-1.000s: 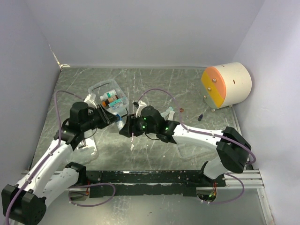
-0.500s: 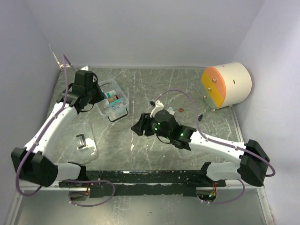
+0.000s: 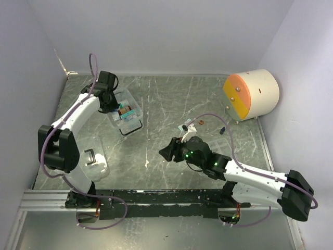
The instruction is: Organize the medicine kit
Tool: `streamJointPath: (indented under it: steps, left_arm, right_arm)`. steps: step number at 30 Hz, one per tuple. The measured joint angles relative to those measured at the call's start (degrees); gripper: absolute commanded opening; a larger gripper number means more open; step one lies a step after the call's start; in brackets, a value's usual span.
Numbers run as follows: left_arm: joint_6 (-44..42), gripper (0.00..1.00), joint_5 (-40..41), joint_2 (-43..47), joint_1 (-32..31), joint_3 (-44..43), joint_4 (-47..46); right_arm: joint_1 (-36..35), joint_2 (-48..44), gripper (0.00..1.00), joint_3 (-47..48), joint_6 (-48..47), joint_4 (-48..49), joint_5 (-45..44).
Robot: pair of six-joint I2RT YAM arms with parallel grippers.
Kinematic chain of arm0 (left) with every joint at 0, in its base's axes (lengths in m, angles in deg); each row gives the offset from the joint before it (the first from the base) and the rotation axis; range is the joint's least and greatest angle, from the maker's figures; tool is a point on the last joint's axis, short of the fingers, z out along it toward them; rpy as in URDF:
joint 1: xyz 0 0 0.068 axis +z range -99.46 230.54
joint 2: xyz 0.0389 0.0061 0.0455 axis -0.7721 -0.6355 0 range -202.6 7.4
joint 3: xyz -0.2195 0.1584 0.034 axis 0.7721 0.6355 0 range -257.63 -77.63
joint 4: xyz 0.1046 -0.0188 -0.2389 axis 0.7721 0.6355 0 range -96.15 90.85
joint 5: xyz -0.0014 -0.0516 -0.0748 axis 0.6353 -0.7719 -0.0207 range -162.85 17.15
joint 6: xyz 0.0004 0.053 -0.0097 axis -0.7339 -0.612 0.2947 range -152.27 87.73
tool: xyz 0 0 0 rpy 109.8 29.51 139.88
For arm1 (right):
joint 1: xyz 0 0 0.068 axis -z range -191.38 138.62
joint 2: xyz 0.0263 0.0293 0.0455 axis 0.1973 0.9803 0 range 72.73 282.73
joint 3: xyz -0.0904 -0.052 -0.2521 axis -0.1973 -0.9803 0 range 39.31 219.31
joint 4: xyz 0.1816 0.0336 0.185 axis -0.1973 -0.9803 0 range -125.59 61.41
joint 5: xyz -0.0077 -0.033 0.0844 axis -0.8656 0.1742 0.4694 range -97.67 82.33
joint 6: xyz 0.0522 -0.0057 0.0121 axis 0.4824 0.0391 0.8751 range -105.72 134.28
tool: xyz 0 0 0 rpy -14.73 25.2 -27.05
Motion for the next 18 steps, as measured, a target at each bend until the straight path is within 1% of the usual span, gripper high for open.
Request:
streamJointPath:
  steps: [6,12,18]
  left_arm:
    - [2.4,0.35,3.5,-5.6,1.3,-1.6,0.7]
    - [5.6,0.35,7.5,-9.7,1.8,-4.7,1.3]
    - [7.5,0.42,11.2,-11.6,1.8,-6.6,1.8]
  right_arm:
    - [0.0,-2.9,0.54,-2.5,1.2,0.9,0.1]
    - [0.0,-8.0,0.55,-5.1,2.5,0.9,0.6]
    - [0.0,-10.7,0.55,-5.2,2.4,0.7,1.1]
